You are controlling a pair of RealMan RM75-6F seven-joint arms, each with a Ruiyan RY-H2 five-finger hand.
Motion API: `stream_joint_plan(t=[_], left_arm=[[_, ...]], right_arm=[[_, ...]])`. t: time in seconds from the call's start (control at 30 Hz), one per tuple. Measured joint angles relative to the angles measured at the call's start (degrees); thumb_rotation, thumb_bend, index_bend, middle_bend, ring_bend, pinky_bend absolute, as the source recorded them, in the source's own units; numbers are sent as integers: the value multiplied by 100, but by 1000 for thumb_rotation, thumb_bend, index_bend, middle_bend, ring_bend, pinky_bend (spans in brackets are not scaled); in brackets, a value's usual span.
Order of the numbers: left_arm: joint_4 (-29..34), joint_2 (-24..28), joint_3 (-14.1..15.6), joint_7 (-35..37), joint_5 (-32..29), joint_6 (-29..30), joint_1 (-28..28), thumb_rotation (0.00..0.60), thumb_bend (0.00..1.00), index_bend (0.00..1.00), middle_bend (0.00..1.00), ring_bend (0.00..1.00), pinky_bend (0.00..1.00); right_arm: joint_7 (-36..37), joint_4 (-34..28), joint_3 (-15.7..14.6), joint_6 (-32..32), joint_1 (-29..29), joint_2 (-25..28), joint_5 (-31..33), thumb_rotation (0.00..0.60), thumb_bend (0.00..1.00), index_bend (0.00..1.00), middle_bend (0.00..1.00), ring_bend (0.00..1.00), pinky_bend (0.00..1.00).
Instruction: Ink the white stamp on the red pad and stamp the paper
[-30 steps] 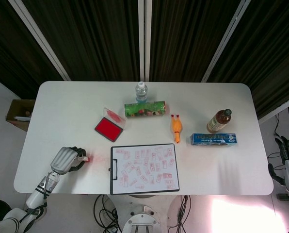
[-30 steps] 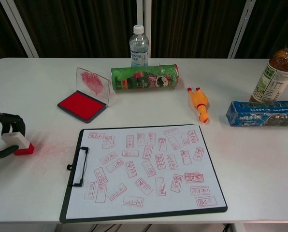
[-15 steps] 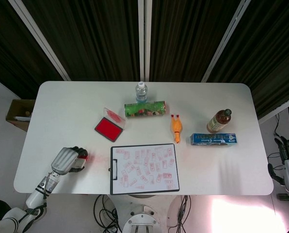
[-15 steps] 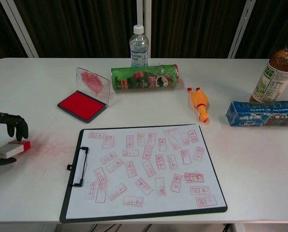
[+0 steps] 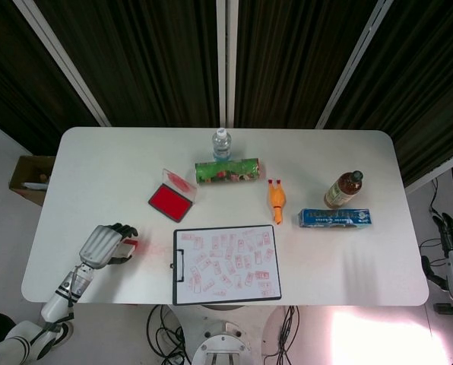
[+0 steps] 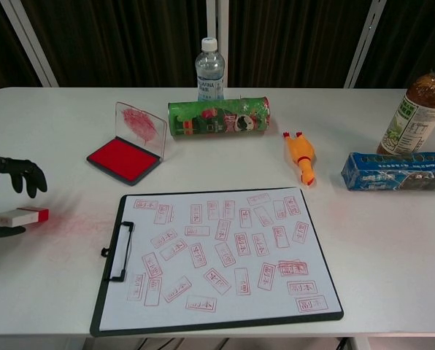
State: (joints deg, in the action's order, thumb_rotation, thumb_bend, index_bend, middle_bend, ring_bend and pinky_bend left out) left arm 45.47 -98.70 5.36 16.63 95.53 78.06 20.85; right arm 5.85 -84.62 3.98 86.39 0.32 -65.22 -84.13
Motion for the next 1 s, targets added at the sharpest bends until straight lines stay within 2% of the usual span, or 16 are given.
stream_joint_plan(t=[0.23,1.0], left_arm=[[163,84,-133,-90,-50,-67,146,600,125,387,445,435,672],[322,176,-194,-123,-136,-140,211,600,119,387,449,435,672]], right_arm=[[-20,-5,-5,-27,11,-11,5,600,341,0,0,0,0],[43,13,15,27,-14,13,18,600,342,0,0,0,0]])
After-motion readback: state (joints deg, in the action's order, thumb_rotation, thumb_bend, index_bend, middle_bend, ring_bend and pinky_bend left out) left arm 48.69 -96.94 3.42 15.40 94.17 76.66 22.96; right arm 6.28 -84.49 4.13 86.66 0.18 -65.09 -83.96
